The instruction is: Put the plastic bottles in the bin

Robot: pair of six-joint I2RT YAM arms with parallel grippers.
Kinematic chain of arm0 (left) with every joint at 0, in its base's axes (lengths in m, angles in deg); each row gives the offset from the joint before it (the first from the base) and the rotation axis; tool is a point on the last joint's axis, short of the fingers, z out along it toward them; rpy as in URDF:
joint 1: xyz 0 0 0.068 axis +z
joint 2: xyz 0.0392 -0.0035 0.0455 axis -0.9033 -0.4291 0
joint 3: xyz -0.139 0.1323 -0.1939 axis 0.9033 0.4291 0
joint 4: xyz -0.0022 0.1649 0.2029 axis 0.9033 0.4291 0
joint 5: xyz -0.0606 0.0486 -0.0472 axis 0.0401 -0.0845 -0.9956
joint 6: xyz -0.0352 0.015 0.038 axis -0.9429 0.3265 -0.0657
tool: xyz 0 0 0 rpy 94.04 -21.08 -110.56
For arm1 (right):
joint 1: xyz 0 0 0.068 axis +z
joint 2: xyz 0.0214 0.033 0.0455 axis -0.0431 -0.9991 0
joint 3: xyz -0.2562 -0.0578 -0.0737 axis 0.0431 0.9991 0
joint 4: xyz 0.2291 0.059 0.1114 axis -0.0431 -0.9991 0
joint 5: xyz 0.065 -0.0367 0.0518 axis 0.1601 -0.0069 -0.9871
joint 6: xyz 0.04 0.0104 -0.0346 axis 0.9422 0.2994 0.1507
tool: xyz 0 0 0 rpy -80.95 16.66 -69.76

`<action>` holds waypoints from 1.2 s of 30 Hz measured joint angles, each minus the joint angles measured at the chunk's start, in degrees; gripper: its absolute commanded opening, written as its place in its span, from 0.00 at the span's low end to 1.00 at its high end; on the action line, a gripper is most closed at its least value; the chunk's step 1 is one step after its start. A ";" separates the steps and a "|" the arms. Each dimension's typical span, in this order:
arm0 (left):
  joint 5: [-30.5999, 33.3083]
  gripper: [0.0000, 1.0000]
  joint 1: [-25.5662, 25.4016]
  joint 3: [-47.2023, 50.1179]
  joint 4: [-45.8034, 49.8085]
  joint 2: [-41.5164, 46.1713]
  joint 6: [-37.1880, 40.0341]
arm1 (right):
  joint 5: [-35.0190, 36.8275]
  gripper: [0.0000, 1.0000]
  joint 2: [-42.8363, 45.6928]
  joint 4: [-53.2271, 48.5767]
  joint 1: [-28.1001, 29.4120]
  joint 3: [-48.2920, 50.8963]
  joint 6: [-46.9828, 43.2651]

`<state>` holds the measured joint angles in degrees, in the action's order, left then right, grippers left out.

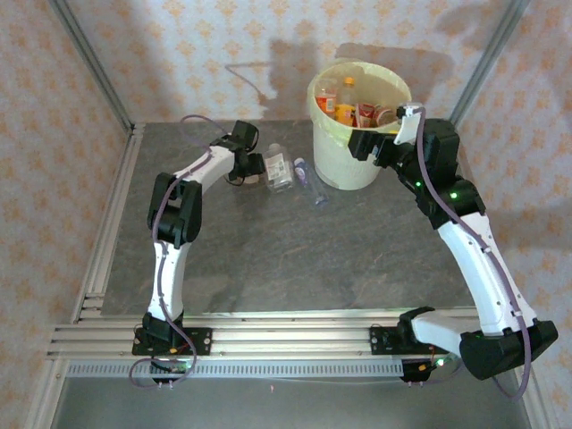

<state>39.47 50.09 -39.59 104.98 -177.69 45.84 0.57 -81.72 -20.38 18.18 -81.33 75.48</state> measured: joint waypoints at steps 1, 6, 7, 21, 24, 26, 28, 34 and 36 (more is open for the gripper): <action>-0.02 0.71 0.00 -0.07 0.26 -0.57 0.15 | 0.00 0.99 0.00 0.00 0.00 0.00 0.09; 0.59 0.68 -0.11 -2.10 2.21 -2.75 1.46 | 0.00 0.99 -0.04 0.00 0.00 0.00 0.79; 0.55 0.65 -0.13 -2.14 2.21 -2.91 1.55 | 0.00 0.99 -0.07 0.00 0.00 0.00 0.90; -0.94 0.46 -0.02 10.43 -1.84 5.18 2.95 | -0.94 0.99 -0.33 0.92 0.00 2.60 1.88; -3.32 0.42 0.00 18.03 -5.22 11.34 2.97 | -2.14 0.99 -0.33 2.12 0.00 4.66 2.73; -4.98 0.38 -0.02 22.58 -8.07 16.20 2.93 | -3.08 0.99 -0.33 2.78 0.00 5.35 3.39; -6.34 0.37 -0.15 27.32 -12.02 22.05 2.75 | -4.28 0.99 -0.33 3.93 0.00 5.66 4.00; -9.68 0.35 -3.08 34.82 -22.53 37.57 2.54 | -8.00 0.99 -0.33 7.93 0.04 6.14 7.06; -11.82 0.35 -4.59 35.36 -25.49 40.76 2.56 | -9.35 0.99 -0.33 9.44 0.11 6.32 8.52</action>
<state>27.65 45.50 -4.22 79.49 -136.92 48.40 -8.78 -82.05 -10.93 18.29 -75.01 84.01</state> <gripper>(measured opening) 0.584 0.993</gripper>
